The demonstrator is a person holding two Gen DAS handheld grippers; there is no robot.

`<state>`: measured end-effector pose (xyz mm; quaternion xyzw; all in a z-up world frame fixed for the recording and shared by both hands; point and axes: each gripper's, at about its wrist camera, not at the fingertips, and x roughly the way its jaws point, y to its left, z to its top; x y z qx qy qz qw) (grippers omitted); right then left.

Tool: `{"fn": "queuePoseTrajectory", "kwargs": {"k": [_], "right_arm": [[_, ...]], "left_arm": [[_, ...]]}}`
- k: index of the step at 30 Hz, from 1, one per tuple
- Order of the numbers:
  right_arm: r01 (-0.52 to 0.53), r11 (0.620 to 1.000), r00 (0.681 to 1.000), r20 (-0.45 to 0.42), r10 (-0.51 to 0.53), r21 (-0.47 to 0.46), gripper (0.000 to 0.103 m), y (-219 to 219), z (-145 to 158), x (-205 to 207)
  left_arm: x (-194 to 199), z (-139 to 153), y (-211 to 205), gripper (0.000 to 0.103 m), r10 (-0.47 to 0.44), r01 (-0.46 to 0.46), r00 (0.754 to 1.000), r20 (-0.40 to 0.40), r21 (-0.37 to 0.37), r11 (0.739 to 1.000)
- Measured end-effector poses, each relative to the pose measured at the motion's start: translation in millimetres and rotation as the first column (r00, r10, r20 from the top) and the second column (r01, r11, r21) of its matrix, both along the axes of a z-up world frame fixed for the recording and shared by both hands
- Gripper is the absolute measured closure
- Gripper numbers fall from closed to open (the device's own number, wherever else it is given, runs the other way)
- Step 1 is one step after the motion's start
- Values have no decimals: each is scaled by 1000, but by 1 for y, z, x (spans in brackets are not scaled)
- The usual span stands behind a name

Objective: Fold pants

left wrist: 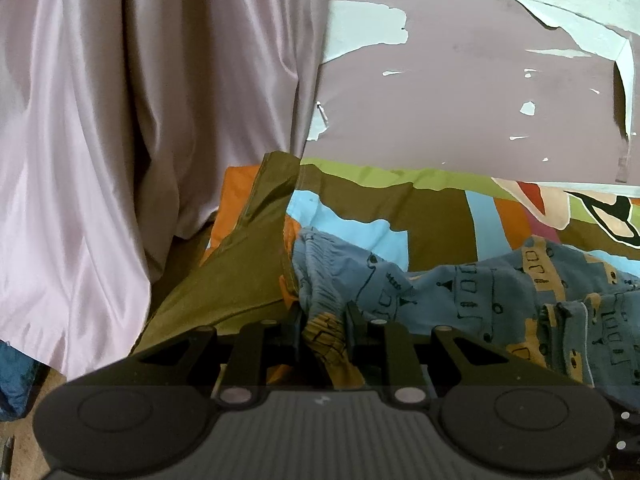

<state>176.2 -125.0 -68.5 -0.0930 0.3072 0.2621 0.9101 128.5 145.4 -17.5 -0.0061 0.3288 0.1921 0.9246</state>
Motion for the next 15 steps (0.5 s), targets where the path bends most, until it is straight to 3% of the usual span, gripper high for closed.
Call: {"fn": "queuePoseTrajectory", "kwargs": {"k": [9, 15], "right_arm": [[4, 1000, 1000, 1, -4, 9, 1, -1, 1, 0], [4, 1000, 1000, 1, -4, 10, 1, 0, 1, -1]], "left_arm": [[-5, 8, -8, 80, -38, 38, 999, 22, 23, 999], [-16, 12, -25, 80, -104, 98, 994, 34, 135, 986]]}}
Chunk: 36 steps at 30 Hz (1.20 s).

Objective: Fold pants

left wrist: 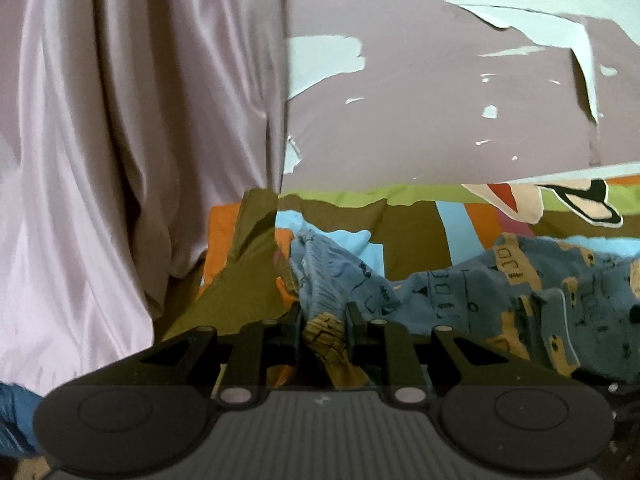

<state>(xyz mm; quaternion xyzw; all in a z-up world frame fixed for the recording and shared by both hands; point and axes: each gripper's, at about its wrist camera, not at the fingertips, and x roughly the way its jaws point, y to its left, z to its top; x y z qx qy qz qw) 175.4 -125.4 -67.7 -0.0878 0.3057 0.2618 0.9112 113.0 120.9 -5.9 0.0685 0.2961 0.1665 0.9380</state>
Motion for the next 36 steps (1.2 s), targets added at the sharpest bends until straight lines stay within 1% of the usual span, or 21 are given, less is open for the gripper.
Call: {"fn": "queuePoseTrajectory", "kwargs": {"k": [7, 11, 14, 20, 22, 25, 34, 35, 36], "right_arm": [[-1, 1000, 1000, -4, 1, 3, 1, 0, 0, 0], [-1, 1000, 1000, -8, 1, 6, 1, 0, 1, 1], [0, 1000, 1000, -9, 0, 7, 1, -1, 1, 1], [-1, 1000, 1000, -11, 1, 8, 1, -1, 1, 1], [-1, 1000, 1000, -12, 1, 9, 1, -1, 1, 1], [-1, 1000, 1000, -12, 1, 9, 1, -1, 1, 1], [-2, 1000, 1000, -12, 2, 9, 1, -1, 1, 1], [-2, 1000, 1000, -12, 2, 10, 1, -1, 1, 2], [-1, 1000, 1000, -12, 2, 10, 1, -2, 1, 2]], "left_arm": [[0, -7, -18, 80, -18, 19, 1000, -4, 122, 992], [-2, -13, -33, 80, -39, 40, 999, -10, 209, 977], [-3, -16, -37, 80, -32, 35, 999, -14, 237, 971], [1, -17, -32, 79, 0, 7, 1000, -28, 231, 973], [1, -18, -33, 78, 0, 7, 999, -32, 237, 971], [3, -22, -35, 73, -4, 15, 999, -45, 246, 969], [9, -27, -30, 71, 8, 11, 998, -70, 263, 965], [12, -29, -28, 69, 14, 6, 997, -78, 251, 968], [13, -29, -26, 64, 22, -1, 996, -85, 233, 972]]}}
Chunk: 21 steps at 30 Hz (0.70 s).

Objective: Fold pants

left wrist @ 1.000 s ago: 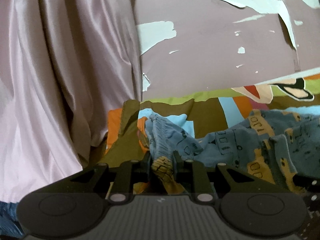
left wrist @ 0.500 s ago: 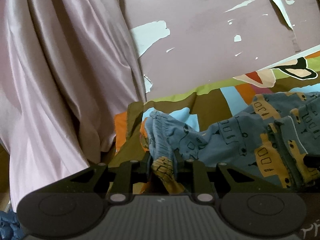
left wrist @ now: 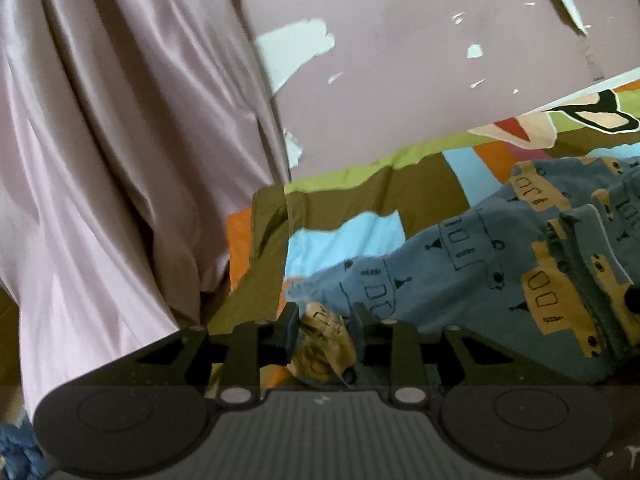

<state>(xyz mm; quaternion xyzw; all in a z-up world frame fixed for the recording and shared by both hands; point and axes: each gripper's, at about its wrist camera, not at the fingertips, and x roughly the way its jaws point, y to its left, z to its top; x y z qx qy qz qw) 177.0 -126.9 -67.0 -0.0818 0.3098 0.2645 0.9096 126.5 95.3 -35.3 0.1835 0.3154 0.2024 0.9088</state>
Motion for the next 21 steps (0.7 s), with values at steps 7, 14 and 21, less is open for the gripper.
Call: {"fn": "queuePoseTrajectory", "kwargs": {"k": [7, 14, 21], "right_arm": [[0, 1000, 1000, 0, 0, -1, 1, 1, 0, 0], [0, 1000, 1000, 2, 0, -1, 1, 0, -2, -1], [0, 1000, 1000, 2, 0, -1, 1, 1, -2, -1]], "left_arm": [[-2, -11, 30, 51, 84, -87, 996, -24, -187, 978], [-6, -15, 88, 51, 206, -194, 978, -45, -568, 800], [5, -19, 113, 50, 221, -191, 975, -32, -639, 745]]}}
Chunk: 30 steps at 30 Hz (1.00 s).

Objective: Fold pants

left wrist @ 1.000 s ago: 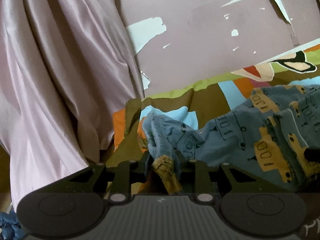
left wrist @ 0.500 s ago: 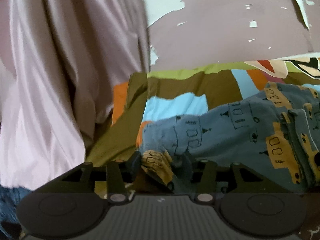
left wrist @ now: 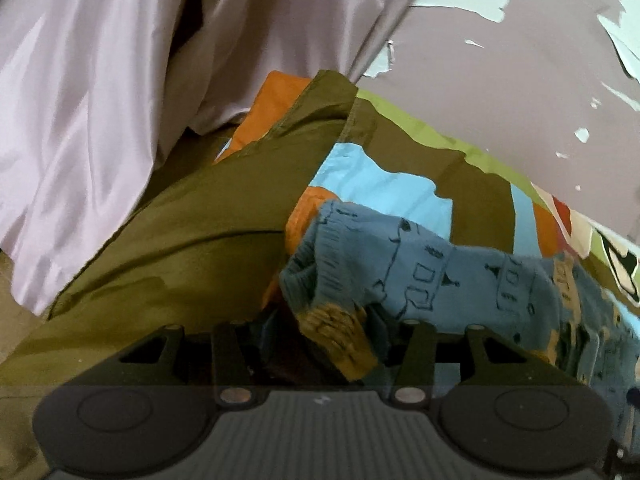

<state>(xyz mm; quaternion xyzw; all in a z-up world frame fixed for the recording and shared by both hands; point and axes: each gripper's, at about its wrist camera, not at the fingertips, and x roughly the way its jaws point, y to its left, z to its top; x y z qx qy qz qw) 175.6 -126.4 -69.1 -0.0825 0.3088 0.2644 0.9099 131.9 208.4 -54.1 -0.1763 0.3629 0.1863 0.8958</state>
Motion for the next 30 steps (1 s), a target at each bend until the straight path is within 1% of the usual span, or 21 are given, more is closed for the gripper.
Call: {"fn": "queuePoseTrajectory", "kwargs": {"k": [2, 4, 6, 8, 10, 13, 15, 17, 19, 20, 21, 24, 28, 30], "right_arm": [[0, 1000, 1000, 0, 0, 0, 1, 0, 0, 0], [-1, 1000, 1000, 1, 1, 0, 1, 0, 0, 0], [0, 1000, 1000, 0, 0, 0, 1, 0, 0, 0], [-1, 1000, 1000, -2, 1, 2, 1, -1, -1, 0], [-2, 1000, 1000, -3, 2, 5, 1, -1, -1, 0], [-2, 1000, 1000, -4, 2, 7, 1, -2, -1, 0], [-2, 1000, 1000, -4, 2, 8, 1, -2, -1, 0], [-2, 1000, 1000, -4, 2, 7, 1, -2, -1, 0], [-1, 1000, 1000, -4, 1, 7, 1, -1, -1, 0], [-1, 1000, 1000, -4, 1, 7, 1, -2, -1, 0], [-1, 1000, 1000, -3, 1, 7, 1, -1, -1, 0], [-1, 1000, 1000, -3, 1, 7, 1, -1, -1, 0], [0, 1000, 1000, -5, 0, 9, 1, -1, -1, 0], [3, 1000, 1000, -5, -2, 11, 1, -2, 0, 0]], "left_arm": [[1, -1, 5, 53, 3, -3, 1000, 11, -21, 1000], [4, -1, 5, 61, -11, 12, 1000, 22, -19, 1000], [5, 2, 2, 72, -28, 28, 999, 27, 5, 1000], [6, 5, -2, 75, -48, 47, 998, 35, 29, 998], [5, 7, -2, 75, -54, 53, 997, 49, 27, 998], [4, 1, 8, 73, -39, 42, 998, 52, -44, 998], [2, -3, 15, 67, -15, 20, 998, 60, -97, 995], [1, -5, 18, 67, -4, 13, 998, 69, -121, 993], [0, -4, 15, 74, -11, 18, 998, 66, -106, 994], [0, -1, 11, 79, -23, 29, 998, 64, -87, 996], [-1, 2, 8, 81, -32, 37, 997, 64, -67, 997], [-2, 15, -8, 83, -71, 70, 995, 76, 20, 997], [-7, 32, -19, 83, -77, 73, 992, 104, 42, 996], [-9, 42, -27, 83, -98, 90, 988, 118, 75, 993]]}}
